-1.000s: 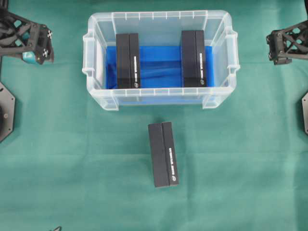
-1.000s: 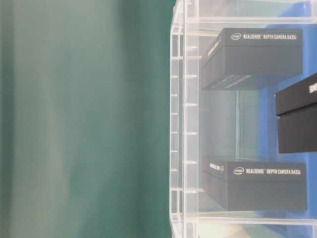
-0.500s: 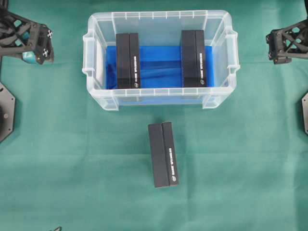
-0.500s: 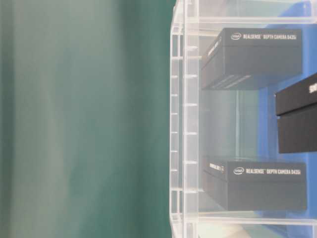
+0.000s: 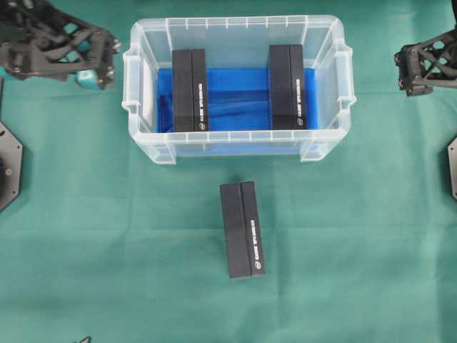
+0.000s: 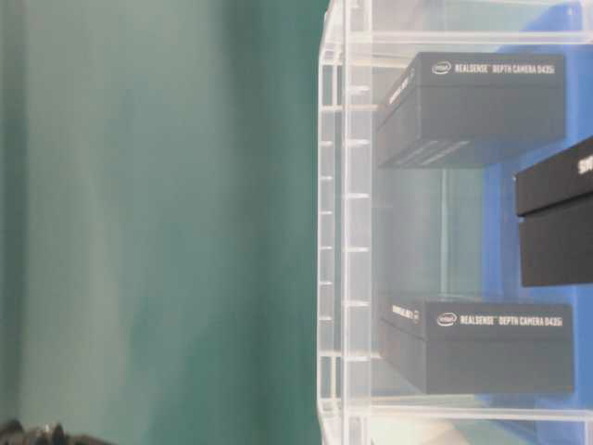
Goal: Take out the box from the case.
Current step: 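Move the open left gripper over the left black box pair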
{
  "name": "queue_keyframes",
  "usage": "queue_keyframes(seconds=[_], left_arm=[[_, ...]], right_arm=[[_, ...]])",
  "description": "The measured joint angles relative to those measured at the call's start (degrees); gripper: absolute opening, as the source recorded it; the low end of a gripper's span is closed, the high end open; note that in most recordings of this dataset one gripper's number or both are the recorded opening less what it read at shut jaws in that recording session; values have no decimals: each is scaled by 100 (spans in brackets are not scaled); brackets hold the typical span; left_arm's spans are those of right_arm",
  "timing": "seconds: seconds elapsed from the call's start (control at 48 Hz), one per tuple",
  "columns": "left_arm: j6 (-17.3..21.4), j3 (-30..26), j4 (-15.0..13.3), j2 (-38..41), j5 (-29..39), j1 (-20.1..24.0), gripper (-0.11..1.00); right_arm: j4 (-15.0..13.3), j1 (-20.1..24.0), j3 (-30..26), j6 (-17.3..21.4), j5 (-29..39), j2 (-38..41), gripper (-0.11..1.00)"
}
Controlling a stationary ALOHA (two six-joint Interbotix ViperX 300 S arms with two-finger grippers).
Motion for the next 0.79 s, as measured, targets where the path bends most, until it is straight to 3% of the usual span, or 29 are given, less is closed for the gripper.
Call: queue_keyframes(seconds=[0.792], left_arm=[[-158, -1503, 0, 1556, -299, -325, 97]], right_arm=[[-9, -114, 0, -290, 0, 0, 91]])
